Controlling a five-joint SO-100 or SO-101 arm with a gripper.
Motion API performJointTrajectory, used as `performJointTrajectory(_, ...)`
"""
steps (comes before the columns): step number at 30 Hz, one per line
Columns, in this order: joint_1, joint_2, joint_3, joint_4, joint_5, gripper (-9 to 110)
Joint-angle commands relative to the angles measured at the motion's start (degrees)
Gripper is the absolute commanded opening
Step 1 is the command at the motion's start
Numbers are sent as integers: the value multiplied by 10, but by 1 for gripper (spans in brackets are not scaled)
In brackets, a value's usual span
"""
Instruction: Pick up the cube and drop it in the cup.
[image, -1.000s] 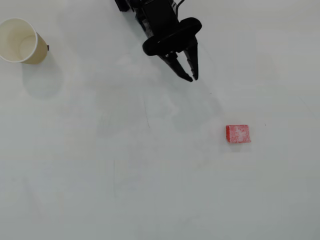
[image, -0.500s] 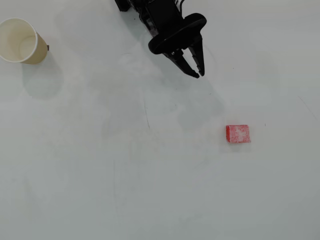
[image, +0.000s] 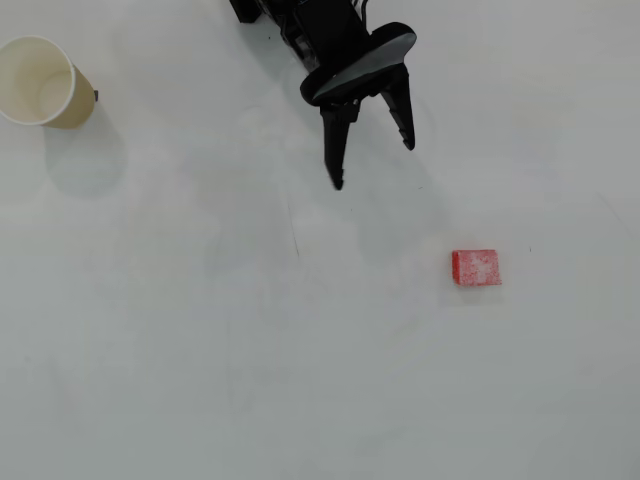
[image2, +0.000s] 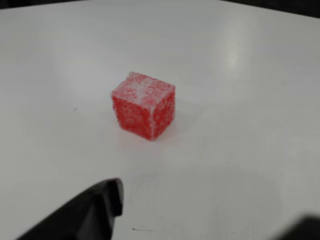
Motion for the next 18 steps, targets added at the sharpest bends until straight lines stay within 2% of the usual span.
performJointTrajectory(1,-4,16,19,-1,2,49)
performJointTrajectory(9,4,-1,12,-23,0,50)
performJointTrajectory(18,-8,-214,-141,-83,2,50)
